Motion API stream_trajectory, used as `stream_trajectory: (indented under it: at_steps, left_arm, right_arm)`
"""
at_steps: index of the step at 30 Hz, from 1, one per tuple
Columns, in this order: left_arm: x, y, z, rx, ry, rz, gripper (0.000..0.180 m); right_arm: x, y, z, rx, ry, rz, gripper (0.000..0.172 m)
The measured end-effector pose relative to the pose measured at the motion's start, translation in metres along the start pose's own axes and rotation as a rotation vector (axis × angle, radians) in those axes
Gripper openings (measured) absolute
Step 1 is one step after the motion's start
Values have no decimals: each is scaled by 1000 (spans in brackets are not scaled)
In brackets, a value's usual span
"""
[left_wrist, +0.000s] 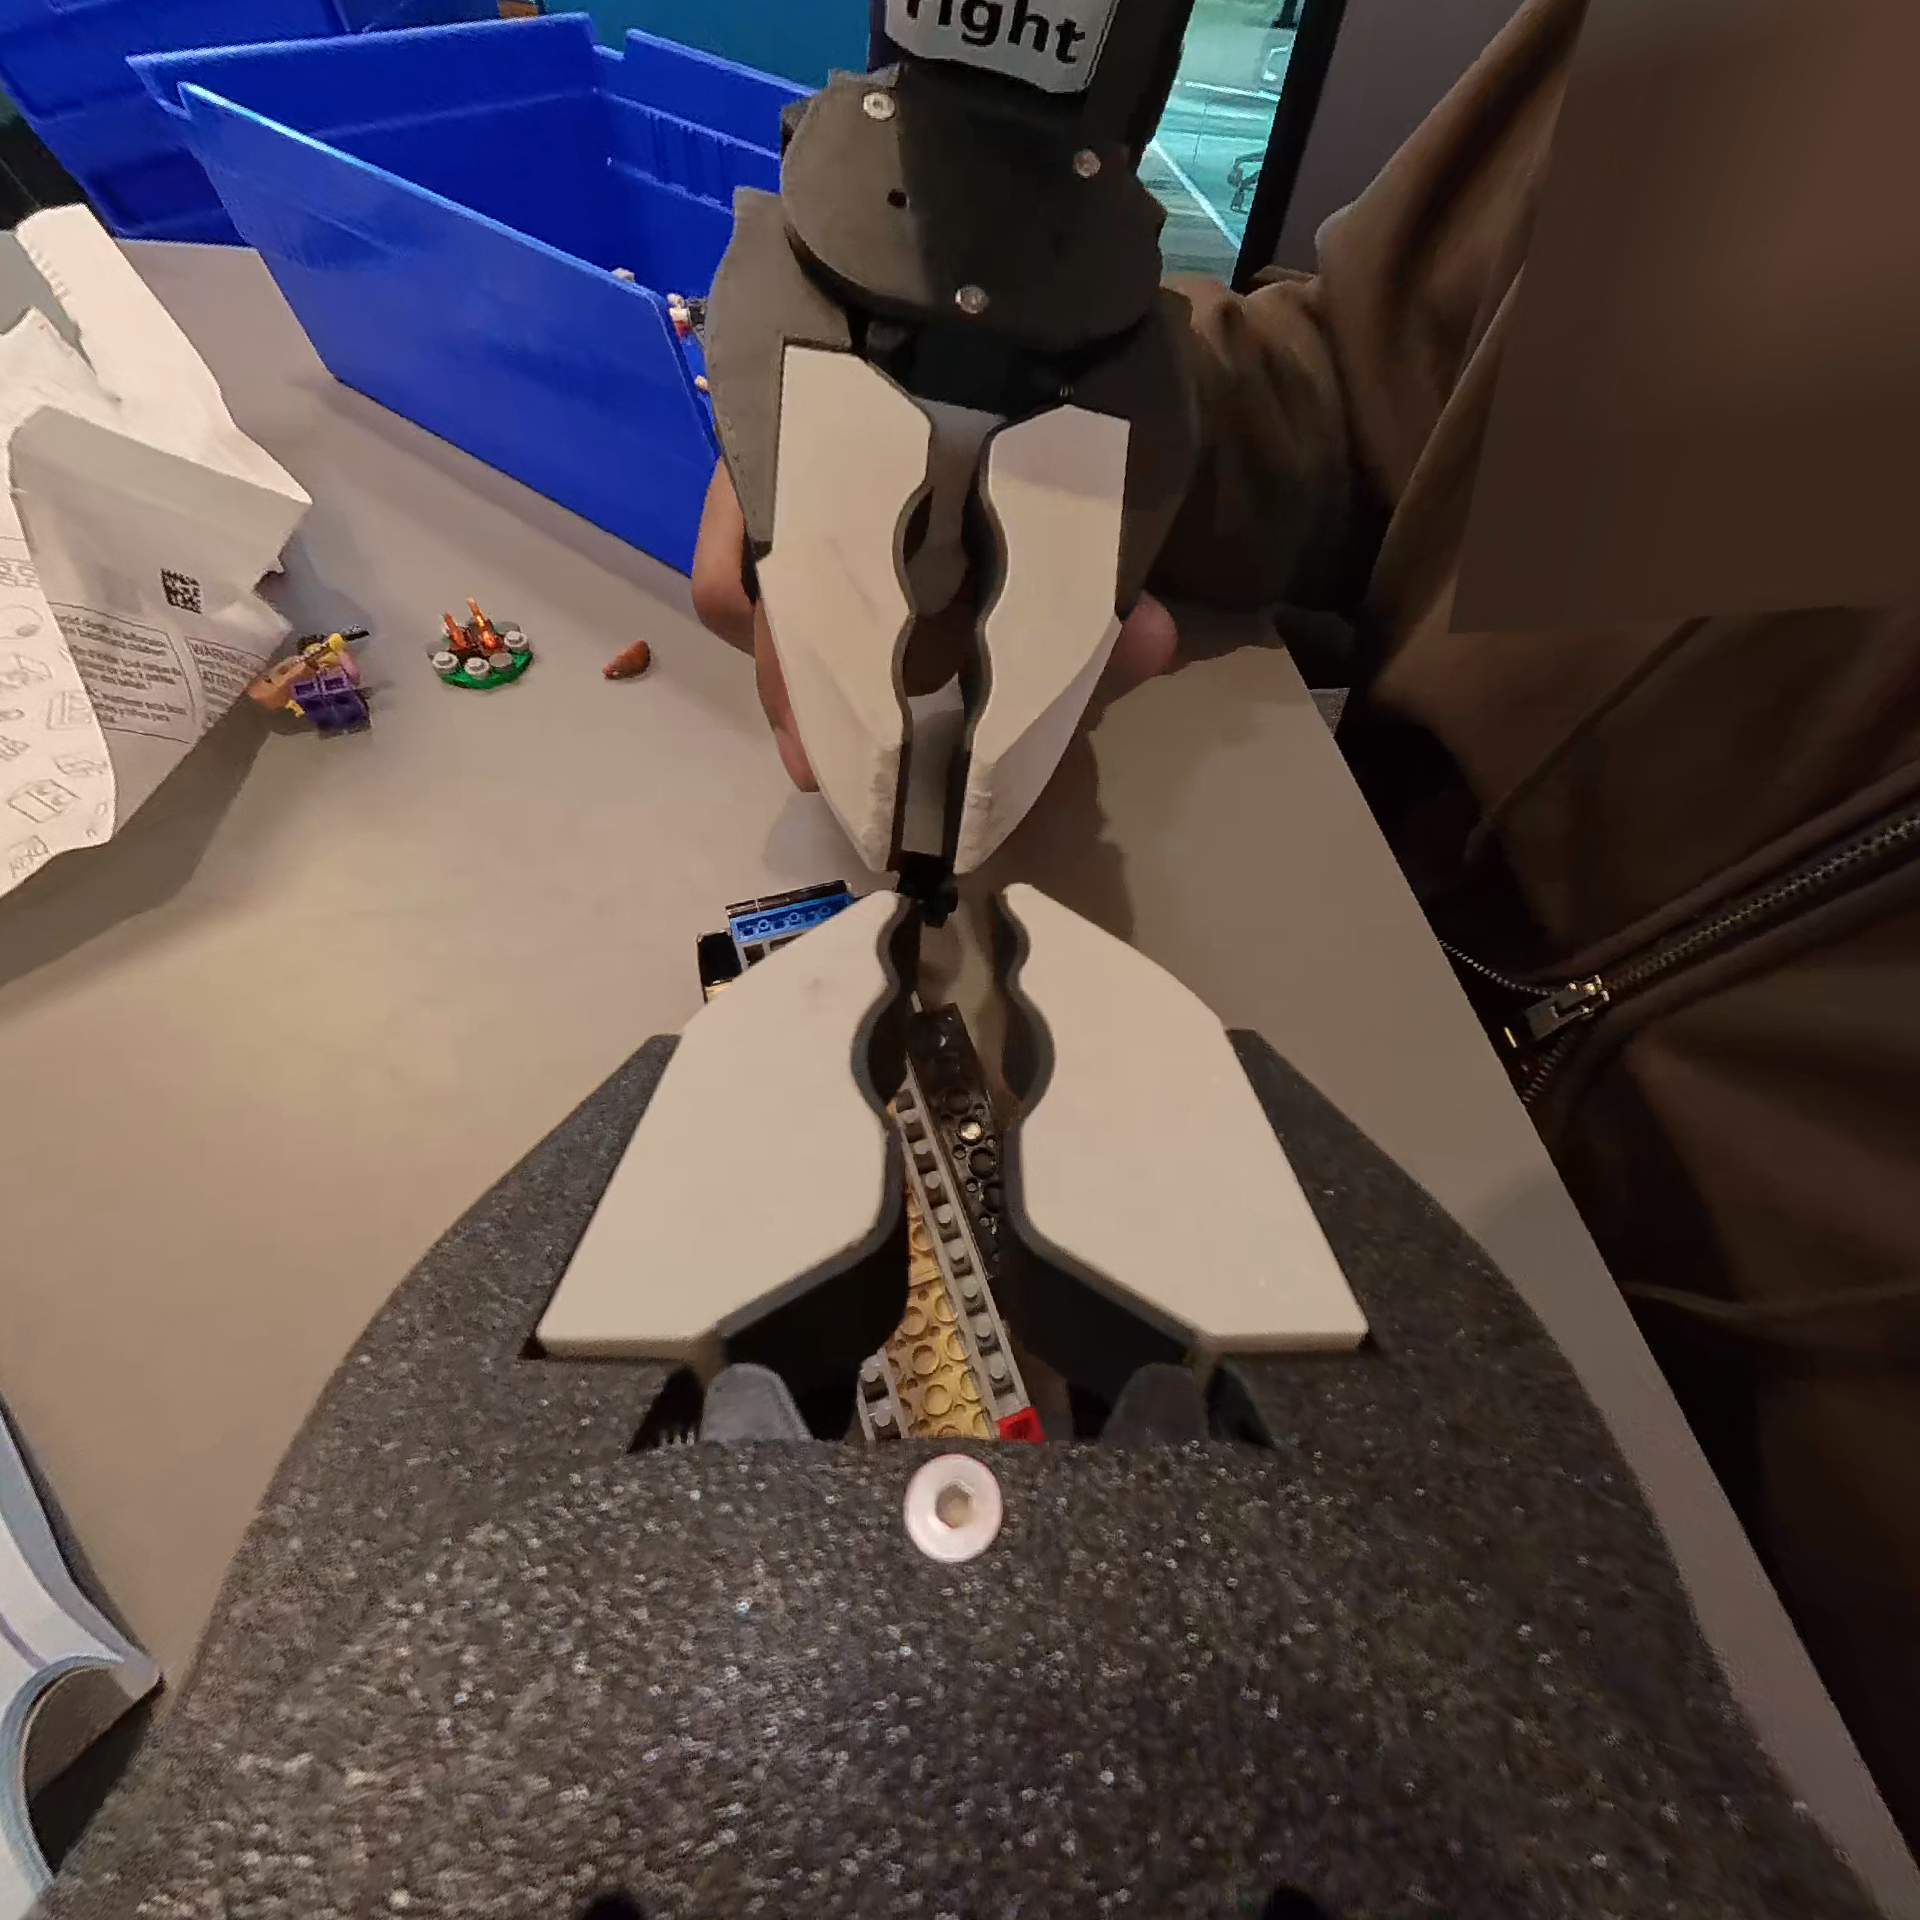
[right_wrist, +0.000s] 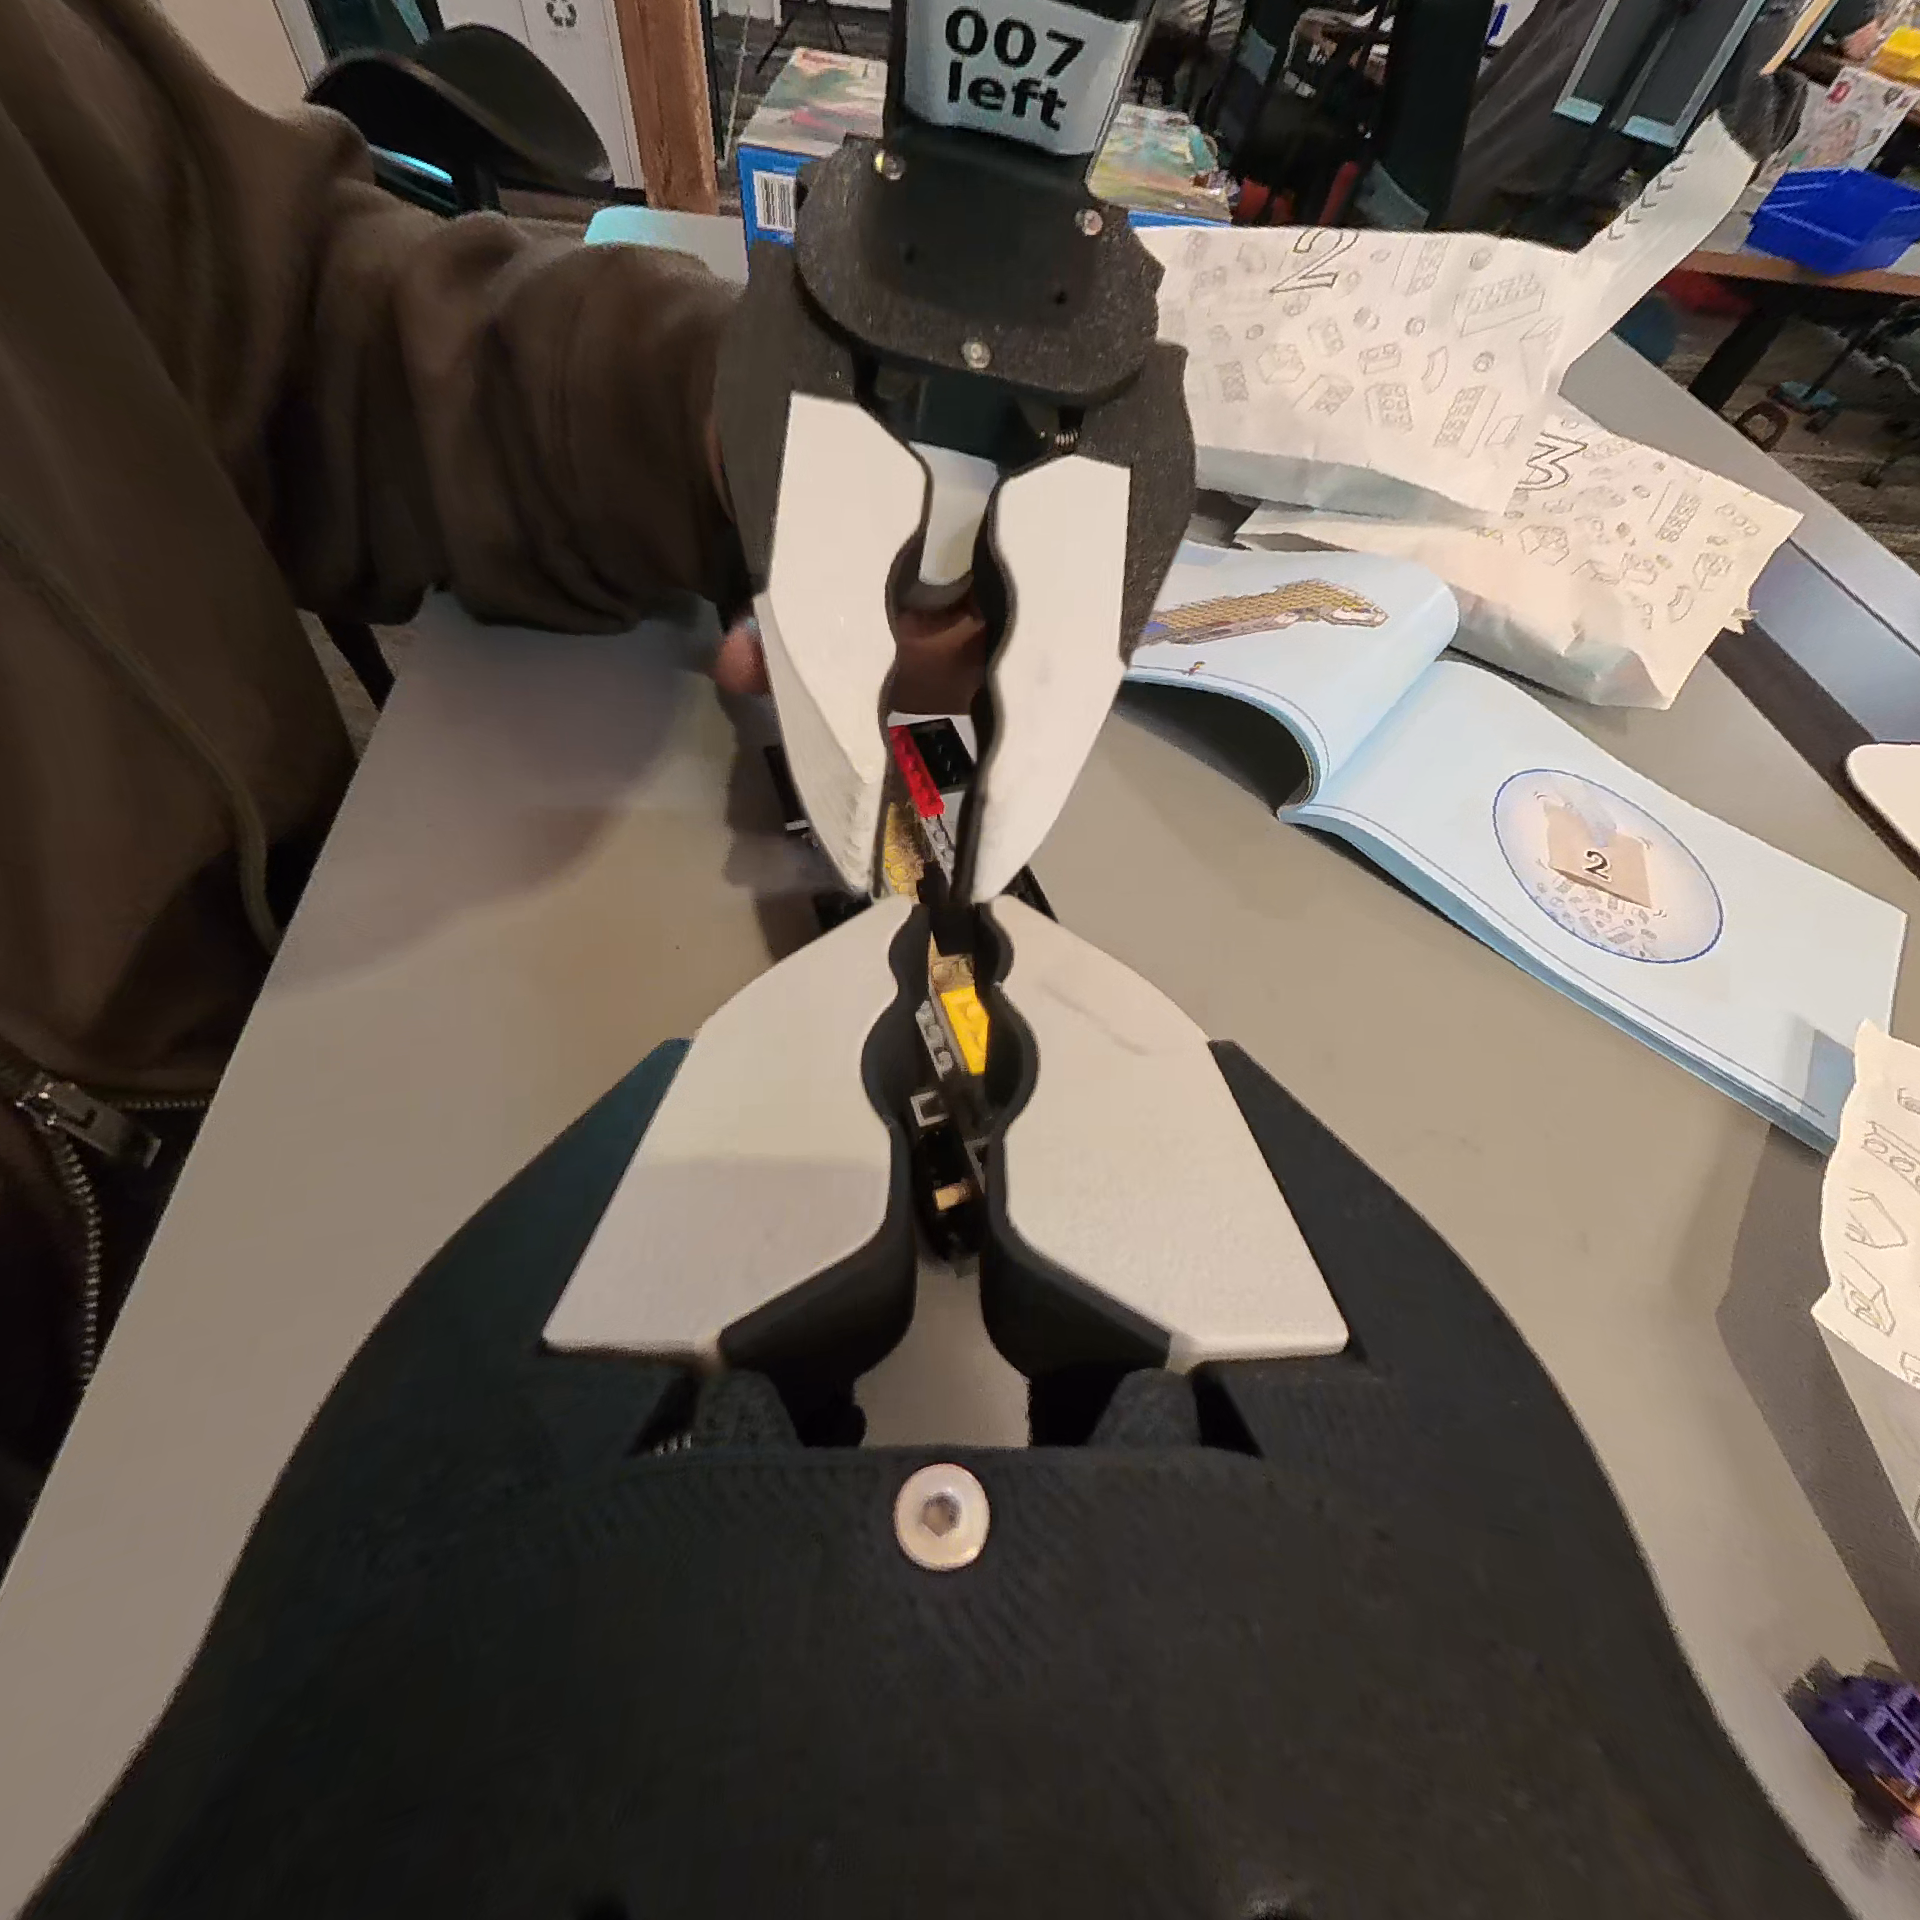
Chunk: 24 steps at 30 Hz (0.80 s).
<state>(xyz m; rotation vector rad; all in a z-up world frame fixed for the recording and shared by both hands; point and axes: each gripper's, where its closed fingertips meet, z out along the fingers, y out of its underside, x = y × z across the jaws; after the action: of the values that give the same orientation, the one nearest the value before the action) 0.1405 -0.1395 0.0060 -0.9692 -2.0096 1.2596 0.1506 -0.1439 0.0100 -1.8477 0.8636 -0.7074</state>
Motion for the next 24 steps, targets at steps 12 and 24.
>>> stream_trajectory:
  at_steps: [12,24]
  left_arm:
    - [1,-10,-7,76,6,26,4]
    - [5,-12,-8,90,26,50,4]
  right_arm:
    - [-2,-9,-4,65,-17,16,17]
    - [-6,-12,-1,89,-63,56,8]
